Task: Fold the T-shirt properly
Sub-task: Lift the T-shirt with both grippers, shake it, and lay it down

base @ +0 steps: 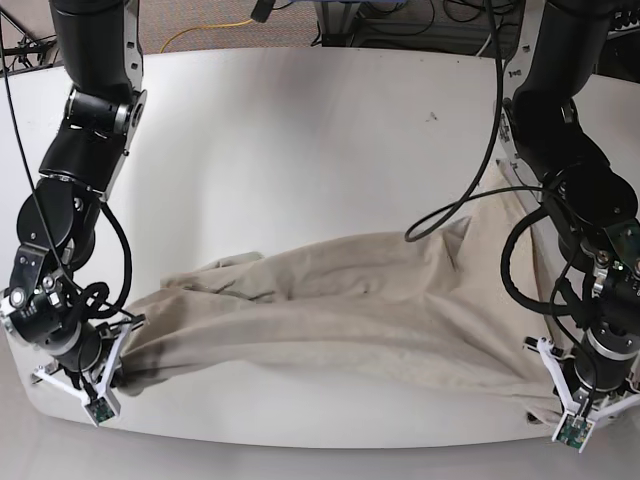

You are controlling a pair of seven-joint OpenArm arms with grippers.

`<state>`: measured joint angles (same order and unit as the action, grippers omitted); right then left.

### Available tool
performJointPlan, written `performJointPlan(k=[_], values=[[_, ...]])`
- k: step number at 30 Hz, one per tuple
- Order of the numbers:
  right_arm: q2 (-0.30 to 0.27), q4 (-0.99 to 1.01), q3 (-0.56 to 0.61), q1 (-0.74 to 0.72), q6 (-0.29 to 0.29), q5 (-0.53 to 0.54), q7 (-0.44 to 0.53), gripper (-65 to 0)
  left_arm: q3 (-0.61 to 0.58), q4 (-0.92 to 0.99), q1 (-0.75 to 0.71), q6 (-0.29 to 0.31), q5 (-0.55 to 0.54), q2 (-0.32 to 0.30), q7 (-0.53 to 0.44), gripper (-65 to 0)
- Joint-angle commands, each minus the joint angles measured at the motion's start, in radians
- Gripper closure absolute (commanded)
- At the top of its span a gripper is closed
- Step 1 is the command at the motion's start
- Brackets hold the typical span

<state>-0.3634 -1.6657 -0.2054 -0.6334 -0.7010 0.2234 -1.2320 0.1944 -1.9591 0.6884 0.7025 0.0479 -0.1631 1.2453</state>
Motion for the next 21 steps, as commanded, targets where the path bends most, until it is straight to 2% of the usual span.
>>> performJointPlan(k=[1, 8, 15, 21], values=[[-0.029, -0.003, 0.021, -0.085, 0.003, -0.003, 0.025, 0.0, -0.002, 0.000, 0.086, -0.004, 0.004, -0.026, -0.020, 0.0], [-0.046, 0.069, 0.090, -0.276, 0.003, -0.003, -0.021, 0.0, -0.003, 0.048, 0.244, -0.004, 0.000, -0.072, -0.020, 0.0], [-0.046, 0.132, 0.134, -0.443, 0.003, -0.003, -0.032, 0.0, -0.003, 0.152, 0.409, -0.004, 0.000, -0.088, -0.023, 0.0], [-0.046, 0.135, 0.177, -0.549, 0.003, 0.006, -0.087, 0.0, -0.003, 0.214, 0.511, -0.004, -0.006, -0.097, -0.023, 0.0]])
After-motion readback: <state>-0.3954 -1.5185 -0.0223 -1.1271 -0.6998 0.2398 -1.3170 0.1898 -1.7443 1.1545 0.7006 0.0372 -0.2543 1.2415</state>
